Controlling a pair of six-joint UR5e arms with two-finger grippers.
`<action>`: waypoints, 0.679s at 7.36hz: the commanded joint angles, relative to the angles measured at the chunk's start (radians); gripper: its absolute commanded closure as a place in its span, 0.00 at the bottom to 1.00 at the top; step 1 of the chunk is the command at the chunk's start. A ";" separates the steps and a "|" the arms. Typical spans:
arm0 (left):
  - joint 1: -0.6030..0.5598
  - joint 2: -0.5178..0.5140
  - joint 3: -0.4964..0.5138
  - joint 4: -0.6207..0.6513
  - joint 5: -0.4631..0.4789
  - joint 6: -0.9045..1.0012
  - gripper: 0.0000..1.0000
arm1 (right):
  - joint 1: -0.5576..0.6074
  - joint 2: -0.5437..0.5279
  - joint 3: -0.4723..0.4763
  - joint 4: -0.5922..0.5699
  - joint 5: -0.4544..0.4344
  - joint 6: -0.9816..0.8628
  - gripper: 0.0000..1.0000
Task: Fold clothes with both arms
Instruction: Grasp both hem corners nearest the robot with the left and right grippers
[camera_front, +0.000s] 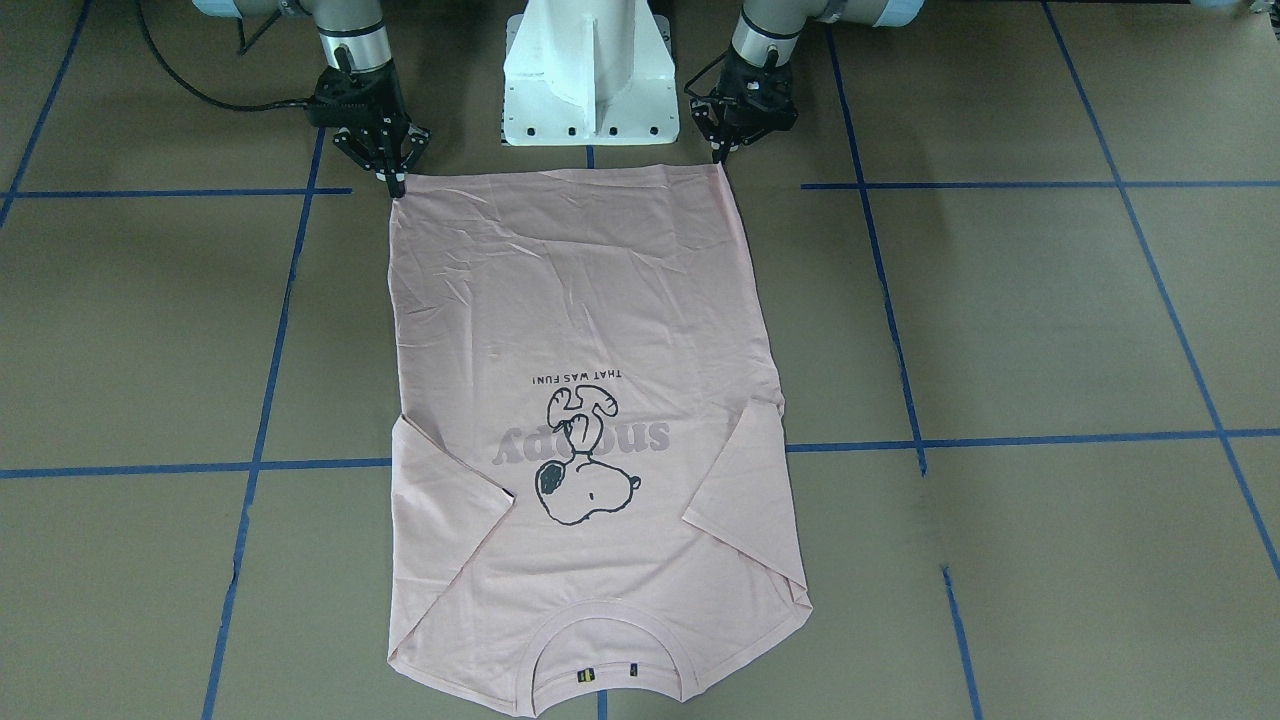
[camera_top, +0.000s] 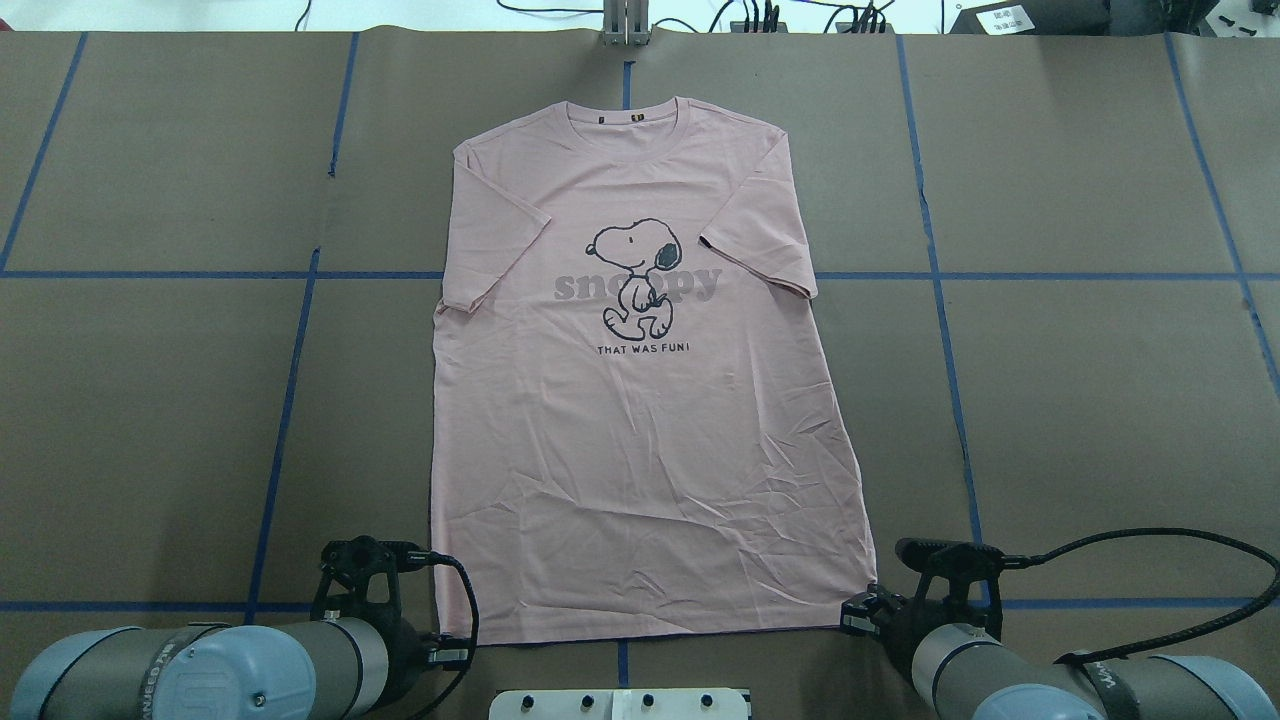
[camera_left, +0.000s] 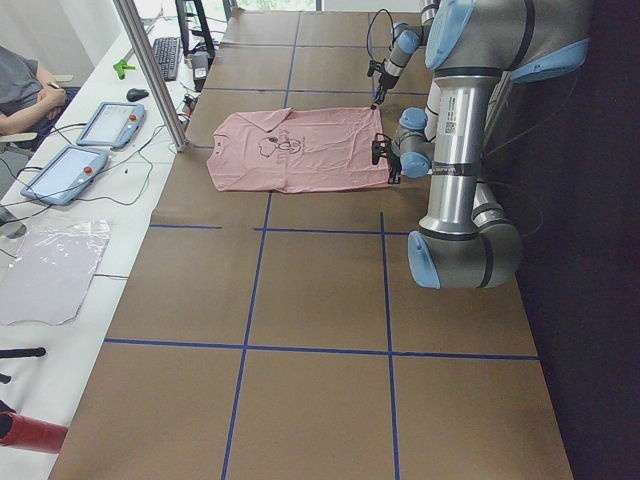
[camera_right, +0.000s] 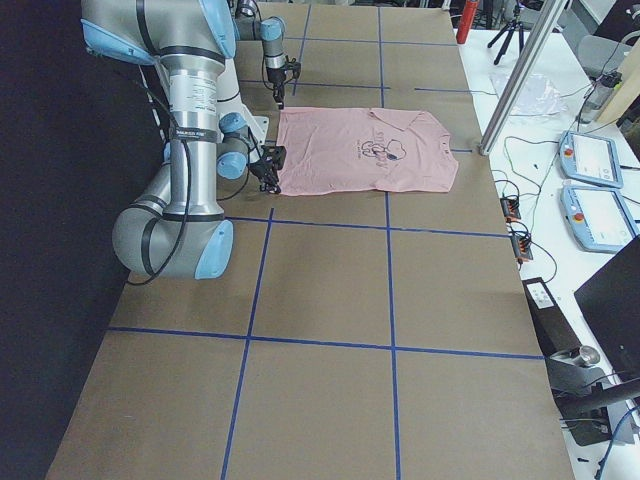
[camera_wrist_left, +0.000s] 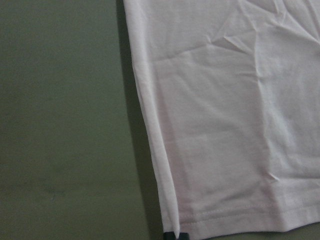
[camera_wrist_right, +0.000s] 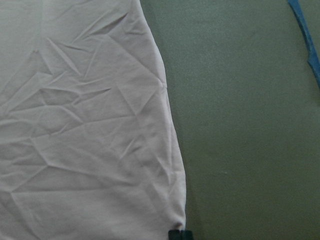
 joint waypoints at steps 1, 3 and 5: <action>0.000 0.000 -0.011 0.001 -0.003 0.000 1.00 | 0.004 -0.004 0.024 0.000 0.002 -0.003 1.00; -0.022 0.012 -0.138 0.058 -0.041 0.021 1.00 | 0.005 -0.100 0.232 -0.084 0.044 -0.009 1.00; -0.104 -0.006 -0.418 0.356 -0.188 0.096 1.00 | 0.019 -0.104 0.521 -0.338 0.134 -0.014 1.00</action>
